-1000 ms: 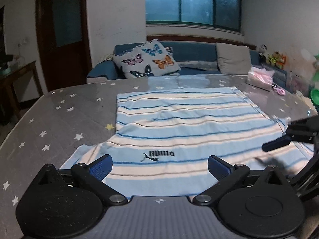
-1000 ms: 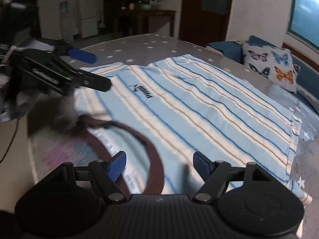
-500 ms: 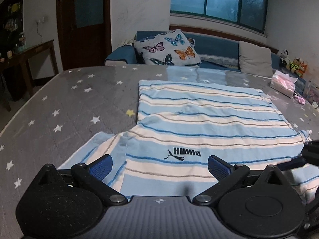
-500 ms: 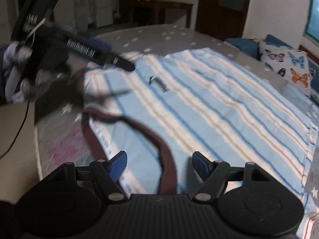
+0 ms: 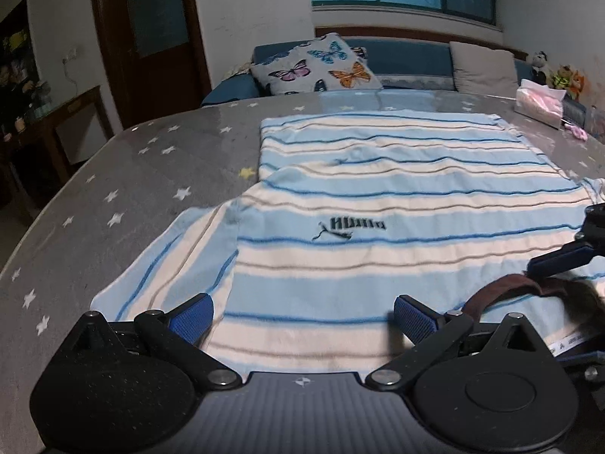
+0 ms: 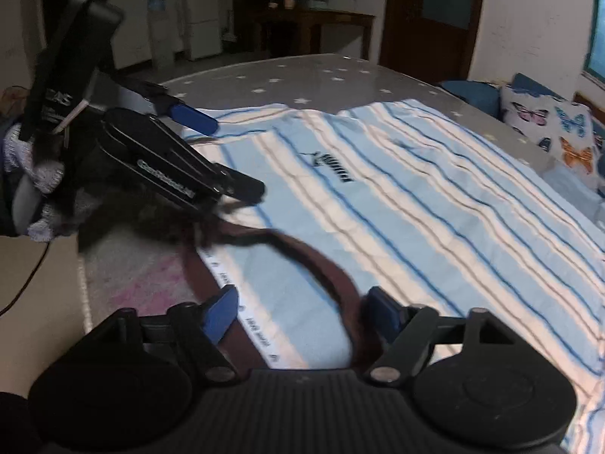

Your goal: Fold clothes

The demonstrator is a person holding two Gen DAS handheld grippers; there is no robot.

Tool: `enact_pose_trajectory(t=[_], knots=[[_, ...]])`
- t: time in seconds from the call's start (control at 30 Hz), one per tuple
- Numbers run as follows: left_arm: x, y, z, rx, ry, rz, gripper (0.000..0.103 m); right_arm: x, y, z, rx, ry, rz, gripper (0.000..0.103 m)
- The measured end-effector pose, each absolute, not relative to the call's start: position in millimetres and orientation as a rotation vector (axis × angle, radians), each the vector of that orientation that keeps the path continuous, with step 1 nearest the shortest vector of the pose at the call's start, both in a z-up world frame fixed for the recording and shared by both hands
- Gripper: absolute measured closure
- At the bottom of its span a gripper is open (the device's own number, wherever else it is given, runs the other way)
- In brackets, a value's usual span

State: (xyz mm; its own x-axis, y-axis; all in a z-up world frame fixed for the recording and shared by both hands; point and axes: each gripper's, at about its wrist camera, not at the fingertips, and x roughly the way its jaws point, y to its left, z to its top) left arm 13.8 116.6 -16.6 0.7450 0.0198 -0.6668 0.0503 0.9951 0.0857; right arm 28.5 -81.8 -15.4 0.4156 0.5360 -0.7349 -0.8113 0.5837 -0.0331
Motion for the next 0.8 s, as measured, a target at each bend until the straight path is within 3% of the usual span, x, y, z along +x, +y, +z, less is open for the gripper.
enact_pose_trajectory(t=[0.2,0.53,0.8], knots=[[12.4,153.3,-4.2,-0.010,0.694,0.098,0.002,34.2,-83.4,3.0,-0.354,0.739,0.919,0.024],[26.8,243.0,-9.2,-0.292,0.743,0.295,0.033,63.5,-40.9,11.7,-0.325,0.738,0.947,0.030],[26.8,257.6,-12.7,-0.294,0.729,0.280,0.053,81.2,18.9,0.5,-0.317,0.765,1.002,0.043]])
